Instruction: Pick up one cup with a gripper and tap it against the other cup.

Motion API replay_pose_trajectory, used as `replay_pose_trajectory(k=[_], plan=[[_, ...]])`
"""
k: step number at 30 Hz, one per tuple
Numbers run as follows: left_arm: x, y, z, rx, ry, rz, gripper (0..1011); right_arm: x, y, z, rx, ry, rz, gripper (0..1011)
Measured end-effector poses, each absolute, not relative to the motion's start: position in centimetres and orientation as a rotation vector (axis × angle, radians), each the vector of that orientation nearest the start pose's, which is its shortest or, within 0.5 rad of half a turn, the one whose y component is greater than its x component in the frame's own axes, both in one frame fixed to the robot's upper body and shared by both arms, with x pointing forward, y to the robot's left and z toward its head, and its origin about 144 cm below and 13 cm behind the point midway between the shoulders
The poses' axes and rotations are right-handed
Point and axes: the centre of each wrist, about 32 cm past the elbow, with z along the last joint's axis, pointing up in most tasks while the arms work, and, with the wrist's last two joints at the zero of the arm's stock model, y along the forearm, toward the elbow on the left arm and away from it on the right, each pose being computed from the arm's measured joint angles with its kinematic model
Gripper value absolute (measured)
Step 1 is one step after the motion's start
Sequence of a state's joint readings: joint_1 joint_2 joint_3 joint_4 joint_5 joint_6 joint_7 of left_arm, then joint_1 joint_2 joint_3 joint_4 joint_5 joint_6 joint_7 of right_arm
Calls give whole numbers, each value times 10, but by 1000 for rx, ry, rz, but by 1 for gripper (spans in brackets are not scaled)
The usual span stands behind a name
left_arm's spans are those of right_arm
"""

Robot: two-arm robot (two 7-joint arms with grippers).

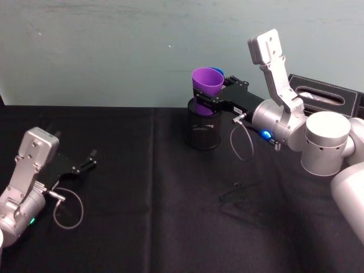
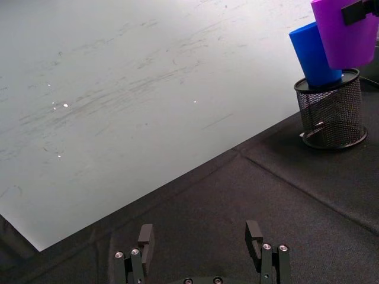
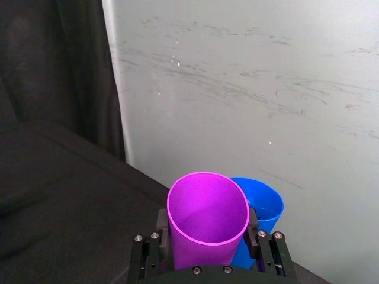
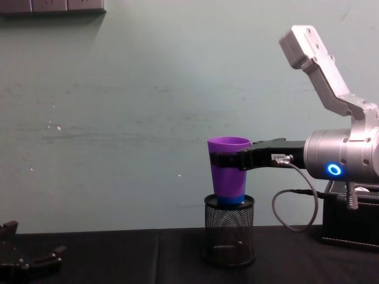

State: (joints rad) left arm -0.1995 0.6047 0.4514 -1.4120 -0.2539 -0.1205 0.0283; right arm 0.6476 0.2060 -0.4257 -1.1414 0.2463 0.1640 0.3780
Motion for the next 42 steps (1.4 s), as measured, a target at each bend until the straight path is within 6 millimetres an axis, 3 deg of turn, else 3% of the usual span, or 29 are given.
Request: replay_pose_trajectory(k=[33, 42], plan=[[489, 310, 1140, 304, -285, 1248, 1011, 615, -196, 1246, -158, -76, -925, 736], [489, 310, 1140, 304, -285, 1248, 1011, 602, -198, 1245, -170, -67, -894, 736]])
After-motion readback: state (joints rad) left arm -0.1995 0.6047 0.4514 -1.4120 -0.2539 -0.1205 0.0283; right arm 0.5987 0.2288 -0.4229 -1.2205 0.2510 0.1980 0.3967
